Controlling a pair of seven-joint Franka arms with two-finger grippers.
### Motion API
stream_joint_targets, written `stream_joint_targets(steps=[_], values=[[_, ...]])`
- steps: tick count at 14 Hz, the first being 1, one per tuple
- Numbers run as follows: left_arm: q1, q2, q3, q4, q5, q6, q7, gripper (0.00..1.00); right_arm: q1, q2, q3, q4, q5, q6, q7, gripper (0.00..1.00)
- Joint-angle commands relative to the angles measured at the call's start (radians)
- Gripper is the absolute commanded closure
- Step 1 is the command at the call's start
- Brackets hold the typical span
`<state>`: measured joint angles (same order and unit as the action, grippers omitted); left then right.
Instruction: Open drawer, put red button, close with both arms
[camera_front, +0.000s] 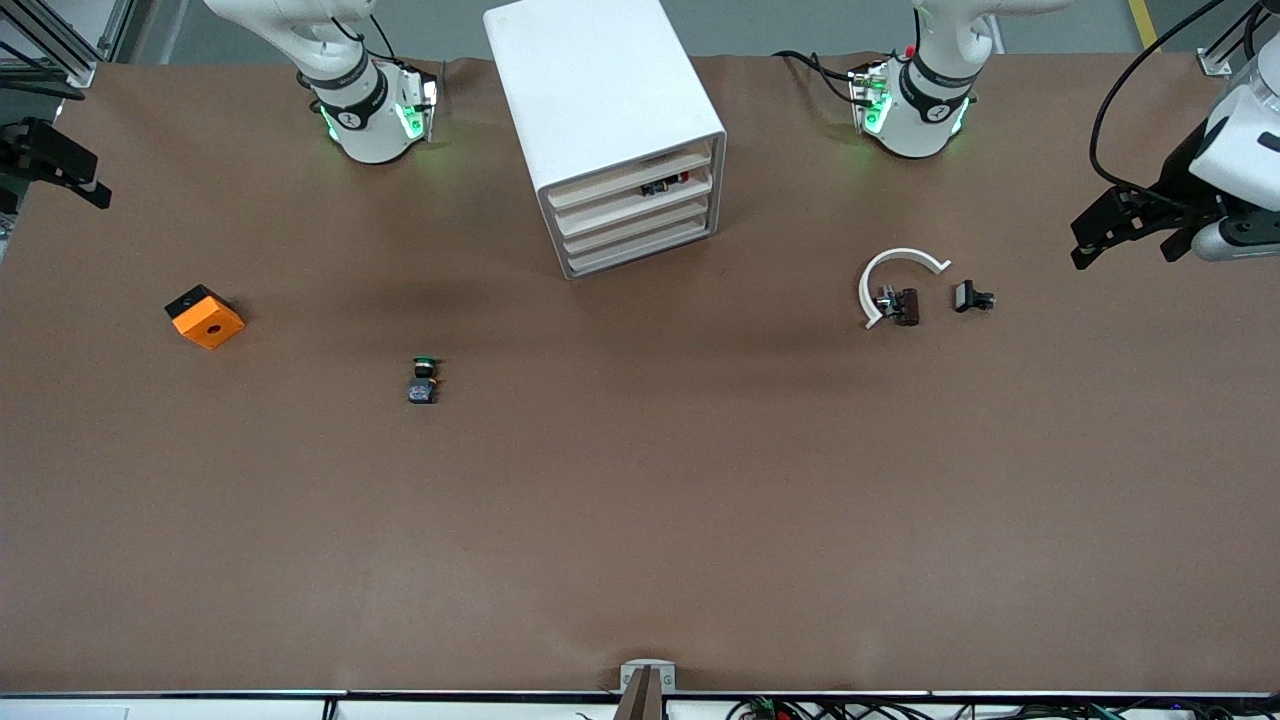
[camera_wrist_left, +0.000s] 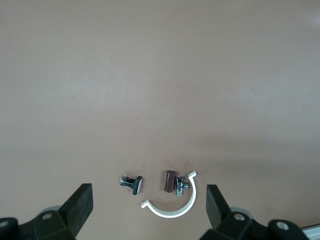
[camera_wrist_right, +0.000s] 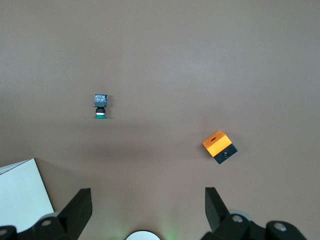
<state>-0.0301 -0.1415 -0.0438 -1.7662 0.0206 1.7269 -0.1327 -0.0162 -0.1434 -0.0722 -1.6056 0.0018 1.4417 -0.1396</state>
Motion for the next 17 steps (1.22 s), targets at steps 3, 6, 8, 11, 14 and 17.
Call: stream_joint_targets(steps=[3, 6, 8, 11, 14, 17], values=[[0.002, -0.018, 0.012, 0.007, -0.011, -0.058, 0.036, 0.00, -0.018, -0.022, 0.017, -0.001, -0.002, -0.003, 0.012, 0.00], [0.007, -0.017, 0.013, 0.019, -0.013, -0.059, 0.132, 0.00, -0.016, -0.022, 0.015, 0.007, 0.000, -0.009, 0.026, 0.00], [0.006, -0.017, 0.021, 0.019, -0.011, -0.069, 0.143, 0.00, -0.014, -0.021, 0.015, 0.007, 0.015, -0.020, 0.092, 0.00], [0.007, -0.017, 0.022, 0.022, -0.010, -0.092, 0.147, 0.00, -0.013, -0.021, 0.015, 0.013, 0.020, -0.026, 0.104, 0.00], [0.007, -0.018, 0.022, 0.011, 0.001, -0.099, 0.157, 0.00, -0.011, -0.009, 0.015, 0.049, 0.020, -0.040, 0.104, 0.00], [0.024, -0.015, 0.021, 0.019, 0.002, -0.101, 0.160, 0.00, -0.013, -0.007, 0.012, 0.049, 0.020, -0.044, 0.106, 0.00]])
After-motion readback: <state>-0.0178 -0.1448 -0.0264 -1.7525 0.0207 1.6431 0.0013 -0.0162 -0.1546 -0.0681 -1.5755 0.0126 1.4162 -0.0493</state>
